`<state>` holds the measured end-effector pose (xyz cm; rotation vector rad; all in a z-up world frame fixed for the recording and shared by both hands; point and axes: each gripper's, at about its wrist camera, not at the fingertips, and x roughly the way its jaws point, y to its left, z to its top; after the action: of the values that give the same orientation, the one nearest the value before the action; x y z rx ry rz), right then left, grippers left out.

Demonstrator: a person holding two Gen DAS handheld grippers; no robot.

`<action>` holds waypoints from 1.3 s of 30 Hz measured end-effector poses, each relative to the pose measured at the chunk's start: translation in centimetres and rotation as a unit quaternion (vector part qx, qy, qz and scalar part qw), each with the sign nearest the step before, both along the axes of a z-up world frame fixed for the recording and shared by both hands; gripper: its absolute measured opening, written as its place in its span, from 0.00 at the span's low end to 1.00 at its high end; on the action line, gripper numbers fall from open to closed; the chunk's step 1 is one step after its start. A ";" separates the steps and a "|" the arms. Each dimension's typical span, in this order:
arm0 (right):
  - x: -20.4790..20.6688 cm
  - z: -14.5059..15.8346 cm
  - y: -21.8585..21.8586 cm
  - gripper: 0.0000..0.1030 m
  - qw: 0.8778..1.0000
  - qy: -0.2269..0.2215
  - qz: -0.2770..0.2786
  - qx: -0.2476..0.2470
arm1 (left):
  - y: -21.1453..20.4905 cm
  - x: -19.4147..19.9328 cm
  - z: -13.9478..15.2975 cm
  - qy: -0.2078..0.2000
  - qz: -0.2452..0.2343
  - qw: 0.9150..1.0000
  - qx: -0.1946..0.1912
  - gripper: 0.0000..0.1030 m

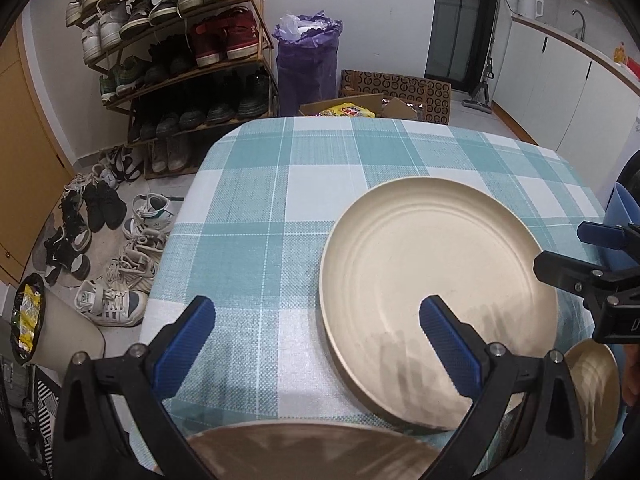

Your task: Organize plates and bowls

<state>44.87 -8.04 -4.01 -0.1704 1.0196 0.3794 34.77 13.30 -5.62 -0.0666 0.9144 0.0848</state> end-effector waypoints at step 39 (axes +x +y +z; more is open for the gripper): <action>0.2 -2.9 0.1 0.19 0.998 0.044 0.003 -0.041 | -1.0 0.1 -1.2 0.034 -0.036 0.999 -0.022 0.22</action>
<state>45.05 -7.96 -6.89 -0.2315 1.1219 0.3527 34.87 12.28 -6.87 -0.0723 0.9858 -0.0005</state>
